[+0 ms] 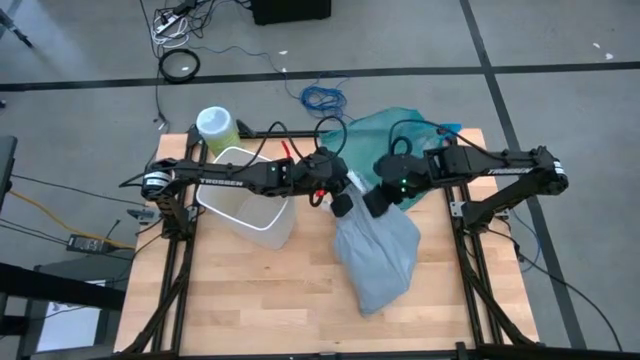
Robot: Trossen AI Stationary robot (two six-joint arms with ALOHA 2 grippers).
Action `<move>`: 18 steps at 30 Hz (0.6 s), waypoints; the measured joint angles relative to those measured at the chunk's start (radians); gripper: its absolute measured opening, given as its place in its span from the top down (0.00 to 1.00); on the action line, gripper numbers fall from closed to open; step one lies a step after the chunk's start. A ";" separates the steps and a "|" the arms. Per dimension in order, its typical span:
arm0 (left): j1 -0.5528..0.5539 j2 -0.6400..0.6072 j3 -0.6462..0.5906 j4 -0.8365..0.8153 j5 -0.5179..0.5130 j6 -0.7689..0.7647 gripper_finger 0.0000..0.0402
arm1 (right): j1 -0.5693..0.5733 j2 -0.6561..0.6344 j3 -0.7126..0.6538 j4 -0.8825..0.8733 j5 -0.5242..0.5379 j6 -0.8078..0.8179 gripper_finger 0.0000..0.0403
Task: Place trash/remove bag and relplace
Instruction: Close the light blue trash bag
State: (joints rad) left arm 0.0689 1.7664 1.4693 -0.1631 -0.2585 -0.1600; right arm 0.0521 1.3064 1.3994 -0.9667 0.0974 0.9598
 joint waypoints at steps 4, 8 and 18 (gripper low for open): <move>0.000 0.000 0.000 0.000 0.025 0.000 0.98 | 0.014 0.000 0.000 -0.146 -0.011 -0.043 0.94; 0.001 0.000 0.000 0.000 0.063 -0.001 0.98 | 0.029 0.000 0.000 -0.204 0.057 -0.085 0.89; 0.001 0.000 0.000 0.000 0.123 -0.006 0.98 | 0.033 0.000 0.000 -0.213 0.121 -0.184 0.38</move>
State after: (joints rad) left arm 0.0696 1.7664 1.4693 -0.1635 -0.1352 -0.1665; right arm 0.0849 1.3064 1.3994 -1.1797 0.2183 0.7758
